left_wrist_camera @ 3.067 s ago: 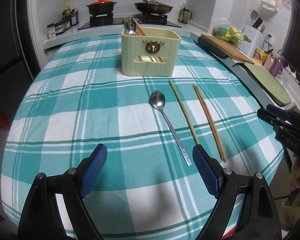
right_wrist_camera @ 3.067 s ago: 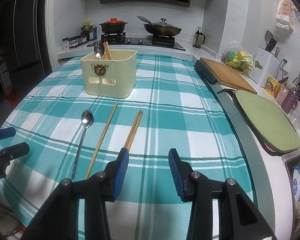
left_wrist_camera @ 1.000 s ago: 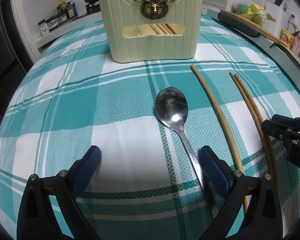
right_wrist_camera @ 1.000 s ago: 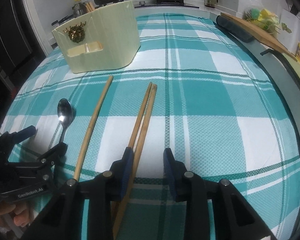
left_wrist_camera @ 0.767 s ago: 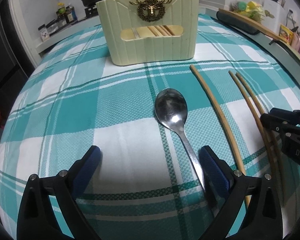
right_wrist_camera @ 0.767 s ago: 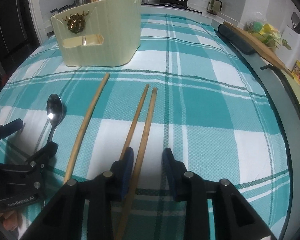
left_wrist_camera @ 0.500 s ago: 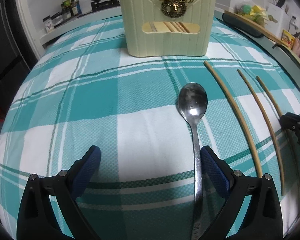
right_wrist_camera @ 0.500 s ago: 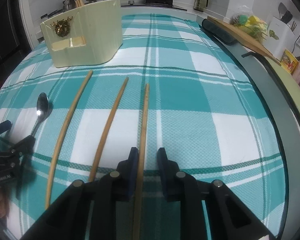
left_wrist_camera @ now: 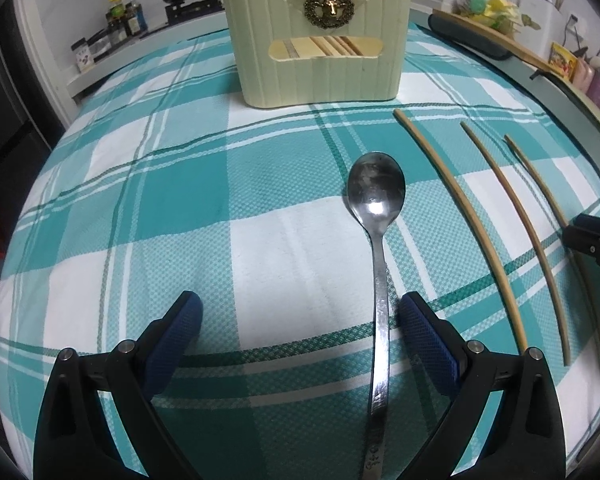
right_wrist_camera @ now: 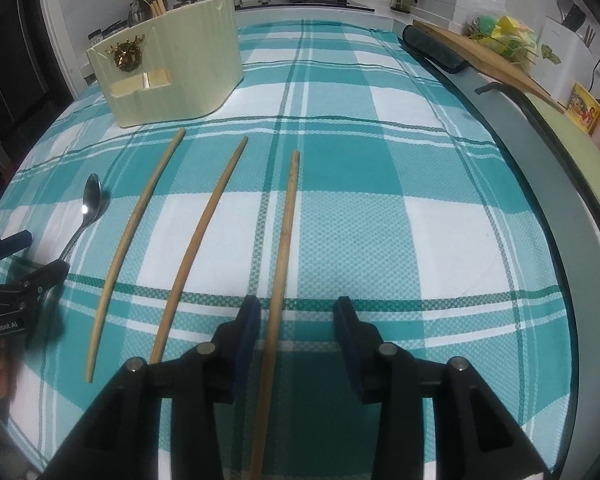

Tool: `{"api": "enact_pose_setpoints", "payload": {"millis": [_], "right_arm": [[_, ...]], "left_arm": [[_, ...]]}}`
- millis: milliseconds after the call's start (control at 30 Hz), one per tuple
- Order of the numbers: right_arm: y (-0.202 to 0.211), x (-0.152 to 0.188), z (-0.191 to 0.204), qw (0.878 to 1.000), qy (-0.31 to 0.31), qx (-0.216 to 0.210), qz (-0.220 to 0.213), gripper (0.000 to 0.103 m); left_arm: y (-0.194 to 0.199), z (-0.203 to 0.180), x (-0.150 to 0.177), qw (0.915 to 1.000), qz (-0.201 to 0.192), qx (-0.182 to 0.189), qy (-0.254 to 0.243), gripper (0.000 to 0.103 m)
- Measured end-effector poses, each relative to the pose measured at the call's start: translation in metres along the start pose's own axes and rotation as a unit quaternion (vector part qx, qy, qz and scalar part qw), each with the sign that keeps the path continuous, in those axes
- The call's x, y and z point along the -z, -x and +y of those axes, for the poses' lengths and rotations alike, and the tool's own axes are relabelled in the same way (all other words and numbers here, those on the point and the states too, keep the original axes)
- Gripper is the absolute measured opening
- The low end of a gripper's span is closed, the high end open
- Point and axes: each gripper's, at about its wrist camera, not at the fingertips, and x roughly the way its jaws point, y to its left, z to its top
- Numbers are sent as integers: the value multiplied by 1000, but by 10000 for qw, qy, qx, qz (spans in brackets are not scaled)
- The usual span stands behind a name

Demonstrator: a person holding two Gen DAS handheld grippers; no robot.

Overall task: Organize utensils
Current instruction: 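Close the left gripper on the small spoon while the right gripper grasps a chopstick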

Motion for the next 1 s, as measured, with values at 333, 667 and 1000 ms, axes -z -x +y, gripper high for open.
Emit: {"api": "enact_pose_setpoints", "payload": {"millis": [333, 667, 1000], "right_arm": [[-2, 0, 1, 9999, 140, 52, 46, 42], [-4, -4, -4, 9988, 320, -181, 313, 42], [-23, -37, -8, 9971, 470, -345, 485, 42]], "left_arm": [[-2, 5, -1, 9998, 118, 177, 35, 100], [-5, 7, -14, 9971, 328, 690, -58, 99], [-24, -28, -51, 9971, 322, 486, -491, 77]]}}
